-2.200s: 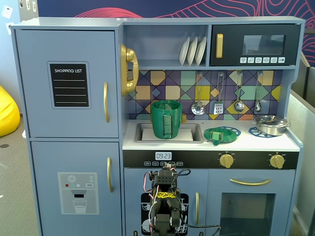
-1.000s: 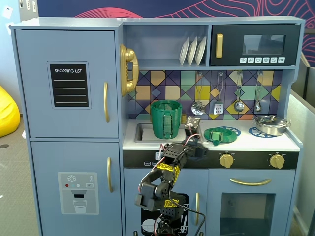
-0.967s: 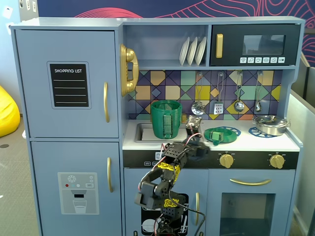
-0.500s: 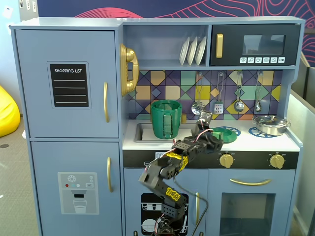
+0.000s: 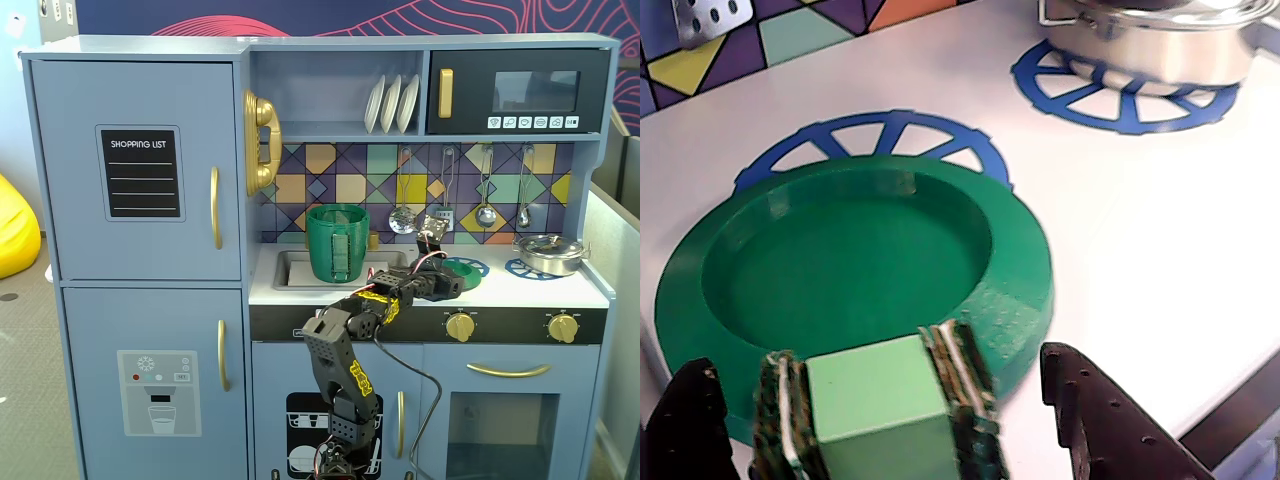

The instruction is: Pick up the lid from the counter and put it on the green recipient

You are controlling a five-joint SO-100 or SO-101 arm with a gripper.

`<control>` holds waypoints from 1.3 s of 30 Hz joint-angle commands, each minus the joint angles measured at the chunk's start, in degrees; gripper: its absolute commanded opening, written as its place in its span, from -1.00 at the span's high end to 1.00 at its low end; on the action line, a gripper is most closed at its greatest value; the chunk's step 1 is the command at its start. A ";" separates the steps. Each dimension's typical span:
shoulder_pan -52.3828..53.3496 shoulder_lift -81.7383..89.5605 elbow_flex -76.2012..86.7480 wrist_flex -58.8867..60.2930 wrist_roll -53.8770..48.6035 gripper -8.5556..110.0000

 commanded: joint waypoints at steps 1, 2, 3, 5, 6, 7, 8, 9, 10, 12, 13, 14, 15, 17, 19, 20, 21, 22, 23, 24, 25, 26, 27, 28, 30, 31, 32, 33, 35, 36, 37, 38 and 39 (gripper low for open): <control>-1.93 -0.53 -5.71 -2.20 0.00 0.32; -2.29 -0.88 -5.98 -2.20 -0.26 0.36; -2.64 -1.05 -6.24 -2.11 -0.97 0.44; -3.16 -1.14 -6.33 -1.05 -4.22 0.81; -3.52 -1.14 -6.24 -1.32 -3.87 0.86; -3.60 -1.14 -6.59 -1.32 -3.52 0.86; -3.69 -1.14 -6.86 -1.14 -3.52 0.86; -3.78 -0.97 -7.29 -1.14 -3.52 0.86; -3.87 -0.79 -7.82 -0.97 -3.52 0.86; -3.87 -0.44 -9.84 0.35 -3.43 0.86; -3.87 -0.18 -11.34 1.41 -3.43 0.86; -4.04 0.09 -13.10 2.64 -3.25 0.86; -4.22 0.53 -15.21 4.31 -3.08 0.86; -4.66 1.23 -19.86 8.35 -2.46 0.86; -5.54 2.11 -24.70 13.01 -1.85 0.86; -6.24 2.64 -26.81 15.21 -1.76 0.86; -7.21 3.34 -28.74 17.49 -1.76 0.86; -8.26 4.13 -30.32 19.69 -1.93 0.86; -9.40 4.92 -31.73 21.36 -2.11 0.86; -10.63 5.62 -33.05 22.85 -2.11 0.86; -11.95 6.24 -34.45 24.35 -2.29 0.86; -13.36 6.68 -35.77 25.49 -2.64 0.86; -14.77 6.86 -37.09 26.28 -2.81 0.86; -16.17 6.94 -38.41 27.07 -2.81 0.86; -18.63 6.86 -41.22 28.83 -3.69 0.86; -19.78 6.86 -42.01 28.92 -3.87 0.86; -20.83 6.86 -42.54 29.18 -4.13 0.86; -21.80 6.86 -43.24 29.97 -4.22 0.86; -23.47 6.59 -44.74 31.55 -4.04 0.86; -24.26 6.42 -45.18 31.90 -3.87 0.86; -25.14 6.33 -45.26 32.17 -3.78 0.86; -25.84 6.15 -45.26 32.34 -3.78 0.86; -26.37 5.89 -45.35 32.34 -3.78 0.86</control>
